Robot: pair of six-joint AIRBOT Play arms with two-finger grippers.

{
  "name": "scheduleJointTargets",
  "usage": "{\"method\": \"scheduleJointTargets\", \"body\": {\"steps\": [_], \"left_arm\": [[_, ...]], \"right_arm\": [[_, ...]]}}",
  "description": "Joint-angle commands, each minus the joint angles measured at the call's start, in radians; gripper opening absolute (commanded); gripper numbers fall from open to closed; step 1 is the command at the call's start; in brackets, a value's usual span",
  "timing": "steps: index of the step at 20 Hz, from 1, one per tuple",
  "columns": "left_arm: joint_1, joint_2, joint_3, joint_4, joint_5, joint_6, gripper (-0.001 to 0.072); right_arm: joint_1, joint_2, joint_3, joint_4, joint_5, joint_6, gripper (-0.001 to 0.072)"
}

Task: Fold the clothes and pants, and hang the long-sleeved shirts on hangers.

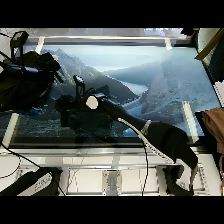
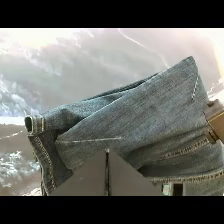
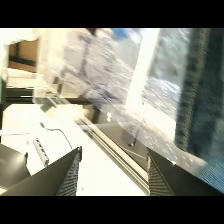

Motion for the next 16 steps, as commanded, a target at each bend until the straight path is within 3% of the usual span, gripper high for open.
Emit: {"method": "scheduleJointTargets", "body": {"steps": [1, 5, 7, 10, 12, 16], "left_arm": [[0.003, 0.002, 0.0, 0.0, -0.01, 0.012, 0.0021], [0.003, 0.0, 0.0, 0.0, -0.01, 0.012, 0.0021], [0.003, -0.005, 0.0, 0.0, -0.01, 0.011, 0.0021], [0.003, -0.014, 0.0, 0.0, -0.011, 0.008, 0.002], [0.003, -0.014, 0.0, 0.0, -0.014, 0.008, 0.002], [0.003, -0.021, 0.0, 0.0, -0.014, 0.008, 0.0021]], "right_arm": [[-0.061, -0.014, 0.098, -0.067, 0.169, -0.081, 0.0456], [-0.285, 0.03, 0.194, -0.322, 0.693, -0.119, 0.0456], [-0.385, 0.074, 0.188, -0.435, 0.822, -0.167, 0.0464], [-0.505, 0.107, 0.153, -0.437, 0.89, -0.209, 0.0578], [-0.573, 0.106, 0.107, -0.367, 0.9, -0.208, 0.0682], [-0.684, 0.046, -0.034, 0.082, 0.904, -0.293, 0.0685]]}}
